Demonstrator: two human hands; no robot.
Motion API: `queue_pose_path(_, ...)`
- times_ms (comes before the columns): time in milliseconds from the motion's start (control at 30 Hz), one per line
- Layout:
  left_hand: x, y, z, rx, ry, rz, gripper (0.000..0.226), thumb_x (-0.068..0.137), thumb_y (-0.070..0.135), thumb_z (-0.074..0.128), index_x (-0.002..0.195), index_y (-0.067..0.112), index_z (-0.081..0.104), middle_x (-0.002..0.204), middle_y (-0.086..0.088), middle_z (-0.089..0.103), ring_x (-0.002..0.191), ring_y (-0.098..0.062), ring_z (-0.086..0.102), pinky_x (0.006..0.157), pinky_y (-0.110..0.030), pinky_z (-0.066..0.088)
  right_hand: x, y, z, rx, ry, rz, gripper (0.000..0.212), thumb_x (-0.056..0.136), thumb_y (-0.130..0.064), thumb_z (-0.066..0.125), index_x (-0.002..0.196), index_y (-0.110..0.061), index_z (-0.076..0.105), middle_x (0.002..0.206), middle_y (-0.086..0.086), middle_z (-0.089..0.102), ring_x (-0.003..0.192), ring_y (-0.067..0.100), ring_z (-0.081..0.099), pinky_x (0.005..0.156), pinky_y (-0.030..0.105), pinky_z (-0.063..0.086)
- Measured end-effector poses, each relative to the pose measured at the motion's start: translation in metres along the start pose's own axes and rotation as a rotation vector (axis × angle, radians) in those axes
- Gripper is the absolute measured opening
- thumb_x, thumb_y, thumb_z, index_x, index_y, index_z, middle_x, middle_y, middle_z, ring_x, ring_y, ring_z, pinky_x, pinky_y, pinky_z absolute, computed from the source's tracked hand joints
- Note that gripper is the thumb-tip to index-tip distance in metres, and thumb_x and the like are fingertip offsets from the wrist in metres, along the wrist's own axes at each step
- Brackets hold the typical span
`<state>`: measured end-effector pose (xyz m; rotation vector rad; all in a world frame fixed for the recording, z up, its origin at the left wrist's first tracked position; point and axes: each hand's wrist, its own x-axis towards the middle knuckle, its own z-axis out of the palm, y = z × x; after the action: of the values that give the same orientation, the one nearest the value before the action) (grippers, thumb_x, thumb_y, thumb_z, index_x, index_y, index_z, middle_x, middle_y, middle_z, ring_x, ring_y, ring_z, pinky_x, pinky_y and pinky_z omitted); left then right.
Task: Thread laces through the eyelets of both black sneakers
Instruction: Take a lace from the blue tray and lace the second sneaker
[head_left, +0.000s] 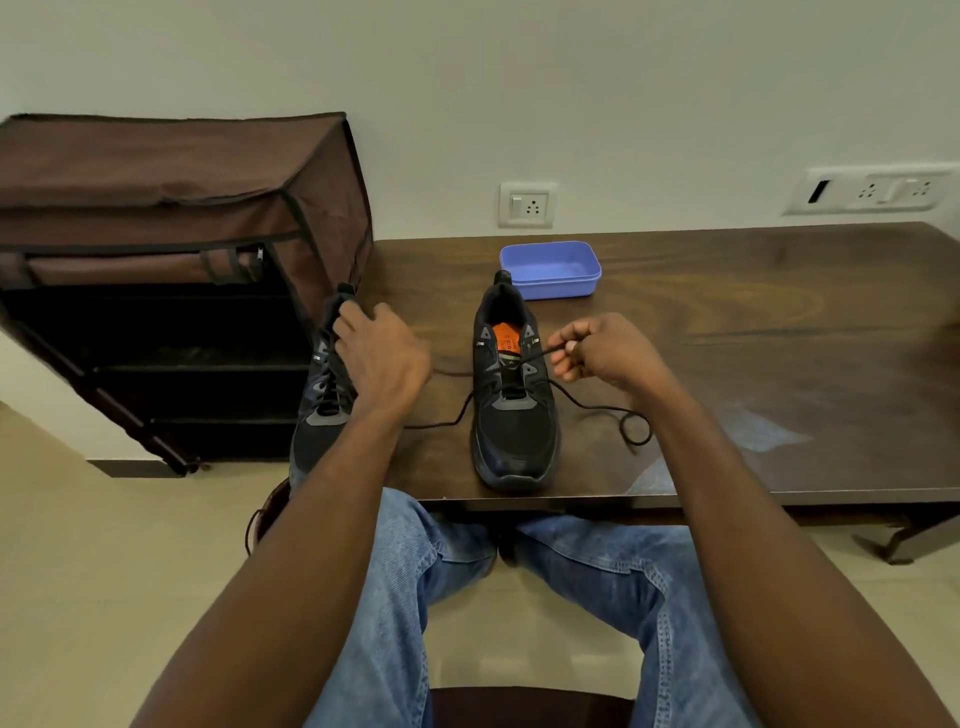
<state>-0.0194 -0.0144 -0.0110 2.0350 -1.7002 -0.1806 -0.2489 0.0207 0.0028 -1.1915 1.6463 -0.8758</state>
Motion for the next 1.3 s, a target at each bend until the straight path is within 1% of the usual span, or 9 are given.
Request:
queue_pose_path(67,0.001,0.01,0.002,-0.159,-0.067,0.136,0.053,0.084,0.013,0.068,0.134,0.009,0.052,0.146,-0.013,0.037,0.134,-0.032,0.036,0.114,-0.042,0.032,-0.004,-0.003,0.005,0.089,-0.05,-0.006,0.016,0.101,0.006,0.045,0.097,-0.001,0.059,0.077,0.014,0.068,0.059,0.017,0.065,0.052,0.021,0.055)
queue_pose_path(167,-0.004,0.027,0.002,-0.673,-0.538,0.209,0.048,0.085,0.012,0.075,0.13,0.014,0.058,0.126,-0.002,0.062,0.118,-0.015,0.058,0.104,-0.034,0.047,-0.008,-0.003,0.014,0.097,-0.027,-0.053,0.002,0.095,-0.002,0.064,0.093,-0.002,0.064,0.07,0.009,0.067,0.05,0.011,0.06,0.047,0.019,0.05)
queue_pose_path(267,-0.014,0.039,0.007,-0.674,-0.744,0.3,0.027,0.085,0.008,0.074,0.111,0.013,0.068,0.105,-0.008,0.073,0.098,-0.013,0.069,0.086,-0.019,0.054,-0.004,-0.002,0.017,0.093,0.031,-0.041,0.004,0.091,-0.001,0.067,0.092,-0.001,0.071,0.073,0.006,0.068,0.054,0.006,0.056,0.051,0.016,0.048)
queue_pose_path(500,-0.017,0.042,0.017,-0.637,-0.617,0.307,0.01,0.089,0.015,0.071,0.09,0.024,0.074,0.092,0.006,0.073,0.085,-0.001,0.065,0.07,-0.011,0.044,-0.001,0.0,0.021,0.305,0.045,0.043,0.016,0.089,0.006,0.067,0.102,-0.003,0.064,0.082,0.014,0.072,0.055,0.011,0.065,0.049,0.018,0.052)
queue_pose_path(667,-0.019,0.043,0.021,-0.629,-0.502,0.291,0.01,0.093,0.018,0.068,0.091,0.024,0.076,0.088,0.003,0.074,0.087,-0.02,0.069,0.08,-0.034,0.056,0.004,0.002,0.024,0.345,0.085,0.091,0.013,0.09,0.001,0.068,0.099,-0.004,0.062,0.081,0.013,0.073,0.054,0.012,0.065,0.048,0.02,0.05)
queue_pose_path(733,-0.018,0.045,0.028,-0.572,-0.384,0.281,0.009,0.092,0.017,0.069,0.088,0.02,0.076,0.084,0.008,0.069,0.081,-0.015,0.066,0.077,-0.032,0.058,0.007,0.003,0.026,0.322,0.097,0.091,0.008,0.092,0.001,0.065,0.098,-0.004,0.063,0.08,0.012,0.073,0.053,0.011,0.064,0.047,0.019,0.049)
queue_pose_path(833,-0.011,0.043,0.042,-0.432,-0.263,0.243,0.008,0.087,0.015,0.074,0.094,0.013,0.076,0.107,0.004,0.055,0.098,-0.011,0.052,0.087,-0.029,0.053,0.012,0.003,0.03,0.238,0.172,0.087,0.011,0.091,0.004,0.06,0.089,-0.006,0.063,0.082,0.011,0.069,0.059,0.011,0.06,0.054,0.022,0.05)
queue_pose_path(1000,-0.008,0.039,0.05,-0.261,-0.357,0.243,0.019,0.089,0.022,0.072,0.106,0.017,0.077,0.146,-0.004,0.035,0.134,-0.023,0.027,0.109,-0.032,0.024,0.023,0.012,0.031,0.114,0.259,0.091,0.017,0.087,0.006,0.057,0.078,-0.008,0.062,0.083,0.011,0.062,0.077,0.019,0.056,0.066,0.031,0.048)
queue_pose_path(1300,-0.018,0.042,0.064,-0.427,-0.419,0.166,0.015,0.091,0.02,0.071,0.105,0.017,0.075,0.153,-0.003,0.031,0.139,-0.022,0.024,0.118,-0.038,0.024,0.034,0.024,0.03,-0.004,0.147,0.182,0.036,0.089,0.002,0.066,0.064,-0.015,0.047,0.067,0.001,0.048,0.06,0.011,0.044,0.056,0.025,0.039)
